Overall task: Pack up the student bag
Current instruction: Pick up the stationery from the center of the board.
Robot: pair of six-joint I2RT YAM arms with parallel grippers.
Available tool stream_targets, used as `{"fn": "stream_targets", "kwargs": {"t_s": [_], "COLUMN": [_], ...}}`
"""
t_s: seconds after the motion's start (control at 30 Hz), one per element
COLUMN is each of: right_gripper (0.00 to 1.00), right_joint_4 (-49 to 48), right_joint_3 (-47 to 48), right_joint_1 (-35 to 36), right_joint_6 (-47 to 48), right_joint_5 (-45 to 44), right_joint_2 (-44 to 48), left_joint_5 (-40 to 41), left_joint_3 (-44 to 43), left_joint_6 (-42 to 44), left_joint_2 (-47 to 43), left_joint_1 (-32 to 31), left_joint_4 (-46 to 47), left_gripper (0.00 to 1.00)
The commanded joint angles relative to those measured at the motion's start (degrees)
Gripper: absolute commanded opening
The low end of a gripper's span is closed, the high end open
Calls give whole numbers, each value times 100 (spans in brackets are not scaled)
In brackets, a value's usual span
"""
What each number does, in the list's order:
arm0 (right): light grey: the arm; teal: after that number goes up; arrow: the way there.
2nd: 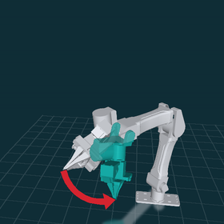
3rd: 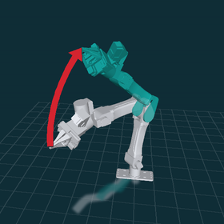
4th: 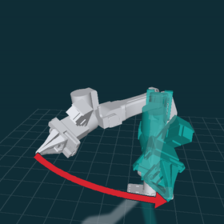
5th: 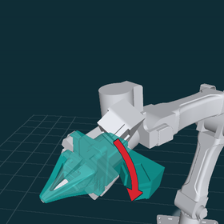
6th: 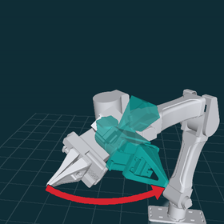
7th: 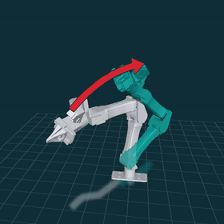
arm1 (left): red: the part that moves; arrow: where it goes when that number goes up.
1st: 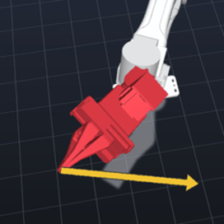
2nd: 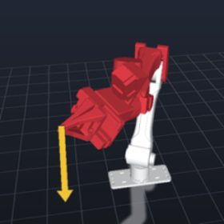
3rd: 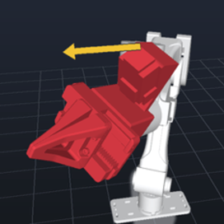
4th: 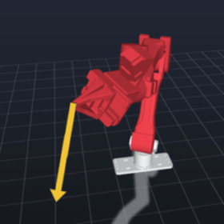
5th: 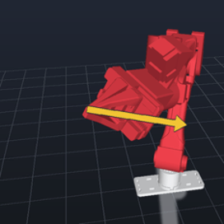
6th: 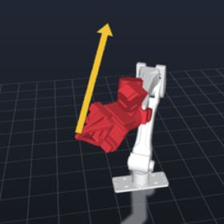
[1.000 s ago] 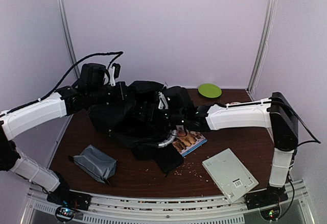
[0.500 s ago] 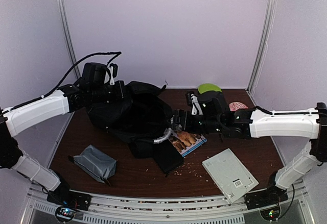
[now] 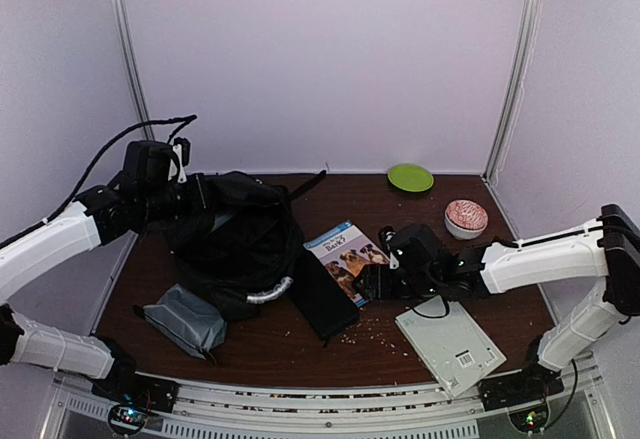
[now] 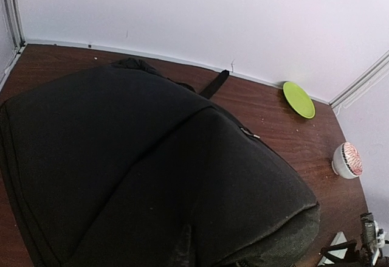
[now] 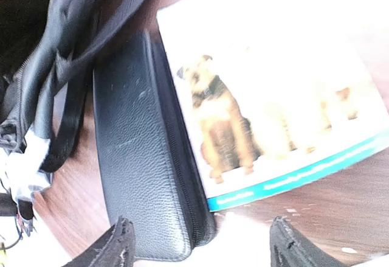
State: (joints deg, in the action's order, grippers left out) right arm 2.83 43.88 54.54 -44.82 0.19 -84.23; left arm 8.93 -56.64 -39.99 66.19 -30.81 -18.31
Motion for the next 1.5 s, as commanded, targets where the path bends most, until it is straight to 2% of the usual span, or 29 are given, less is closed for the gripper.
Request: {"fn": "stream_targets", "kwargs": {"t_s": [0.0,0.1,0.33,0.5,0.7,0.87,1.1,1.47], "right_gripper": [72,66,62,54,39,30,0,0], "right_joint_4": [-207,-375,-338,-291,-623,-575,-514,118], "right_joint_3": [440,527,708,672,350,402,335,350], "right_joint_1": [129,135,143,157,242,452,487,482], "right_joint_6": [76,-10,15,-43,-333,-353,-506,-555], "right_joint_5": [395,668,802,918,1168,1263,1209,697], "right_joint_2": [-573,-876,-1295,-1428,-1206,-1205,-1026,514], "left_joint_5": [227,131,-32,-115,-162,-202,-242,-361], "left_joint_3": [175,252,379,395,537,599,669,400], "left_joint_6": [44,35,26,4,-52,-88,-91,-56], "left_joint_2": [-178,-215,-247,-207,-227,-190,-222,-168], "left_joint_1": [110,108,110,108,109,110,106,110], "left_joint_4": [46,29,72,82,206,265,275,293], "left_gripper": [0,0,0,0,0,0,0,0]}}
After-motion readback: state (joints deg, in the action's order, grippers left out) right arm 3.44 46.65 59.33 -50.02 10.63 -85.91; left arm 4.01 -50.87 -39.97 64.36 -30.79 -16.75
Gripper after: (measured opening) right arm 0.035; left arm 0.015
